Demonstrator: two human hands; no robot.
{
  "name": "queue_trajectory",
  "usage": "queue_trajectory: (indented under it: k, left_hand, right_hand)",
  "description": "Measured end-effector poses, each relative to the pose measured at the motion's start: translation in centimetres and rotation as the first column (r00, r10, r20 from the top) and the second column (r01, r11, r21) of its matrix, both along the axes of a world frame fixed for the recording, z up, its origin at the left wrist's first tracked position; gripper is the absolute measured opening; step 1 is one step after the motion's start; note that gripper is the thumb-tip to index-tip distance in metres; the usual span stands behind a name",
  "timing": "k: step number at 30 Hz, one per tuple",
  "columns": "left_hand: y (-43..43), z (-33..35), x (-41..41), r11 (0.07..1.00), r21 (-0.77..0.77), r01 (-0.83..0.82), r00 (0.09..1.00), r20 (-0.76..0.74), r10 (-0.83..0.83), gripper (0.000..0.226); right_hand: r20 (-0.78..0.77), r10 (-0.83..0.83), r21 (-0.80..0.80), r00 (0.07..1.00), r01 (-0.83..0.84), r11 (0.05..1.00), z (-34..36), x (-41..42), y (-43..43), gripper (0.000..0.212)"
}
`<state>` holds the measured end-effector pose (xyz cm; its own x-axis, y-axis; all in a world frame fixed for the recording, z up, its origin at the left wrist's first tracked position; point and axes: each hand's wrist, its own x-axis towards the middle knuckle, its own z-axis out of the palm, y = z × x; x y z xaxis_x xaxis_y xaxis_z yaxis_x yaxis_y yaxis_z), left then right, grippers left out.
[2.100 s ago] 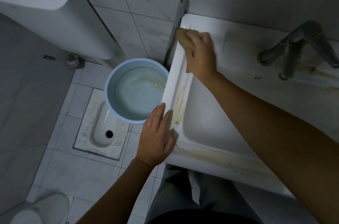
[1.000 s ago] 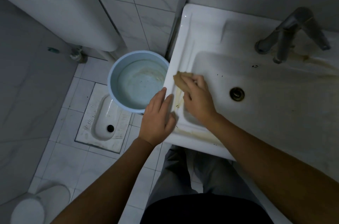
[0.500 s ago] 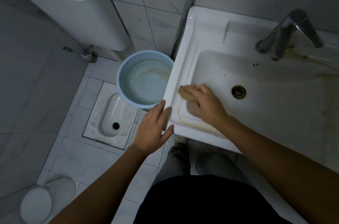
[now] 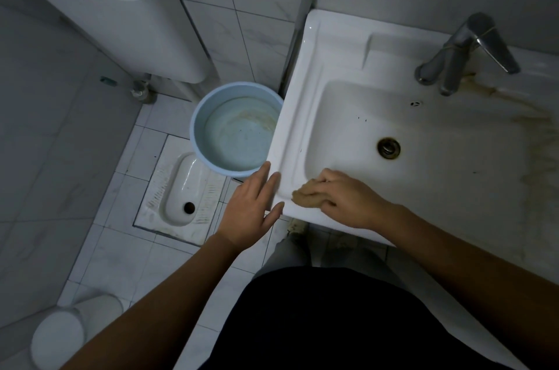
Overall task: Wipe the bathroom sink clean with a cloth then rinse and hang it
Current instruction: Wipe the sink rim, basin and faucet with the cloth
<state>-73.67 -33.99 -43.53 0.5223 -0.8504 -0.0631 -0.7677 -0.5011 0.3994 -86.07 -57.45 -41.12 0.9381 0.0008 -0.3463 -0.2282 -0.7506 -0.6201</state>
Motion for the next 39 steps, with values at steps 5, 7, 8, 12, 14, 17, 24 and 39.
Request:
queue_trajectory:
  k: [5,7,8,12,14,17,24,39]
  left_hand:
    - [0.0,0.2,0.0,1.000,0.014,0.001,1.000,0.005,-0.001,0.061]
    - [-0.1,0.3,0.0,1.000,0.016,0.008,1.000,0.006,-0.008,0.060]
    - [-0.2,0.4,0.1,1.000,0.020,0.011,1.000,0.009,-0.011,0.059]
    - [-0.7,0.7,0.5,0.998,0.011,0.055,0.994,0.094,-0.056,0.057]
    - [-1.2,0.6,0.5,0.994,-0.004,0.113,0.985,0.128,-0.111,0.057]
    - [-2.1,0.5,0.2,0.976,-0.004,0.219,0.967,0.136,-0.216,0.050]
    - [-2.1,0.1,-0.2,0.971,0.032,0.237,0.963,0.122,-0.239,0.042]
    - [-1.7,0.9,-0.8,0.993,0.029,0.114,0.981,0.153,-0.118,0.052]
  right_hand:
    - [0.002,-0.253,-0.039,0.968,0.253,0.967,-0.2,1.1,1.3,0.052]
    - [0.040,-0.275,-0.023,0.961,0.276,0.961,-0.1,1.8,3.4,0.056]
    - [0.063,-0.256,-0.019,0.965,0.258,0.966,0.0,2.0,4.2,0.057]
    - [0.110,-0.140,-0.030,0.984,0.145,0.989,0.4,0.4,4.2,0.054]
    - [0.084,-0.138,-0.032,0.987,0.141,0.990,0.7,-1.6,2.5,0.050]
    - [0.064,-0.164,-0.080,0.984,0.169,0.982,0.8,-5.6,-0.3,0.048]
    - [0.013,-0.328,-0.158,0.945,0.326,0.932,0.9,-8.3,-0.6,0.050]
    - [0.078,-0.120,-0.057,0.990,0.124,0.991,0.2,-2.2,1.1,0.048]
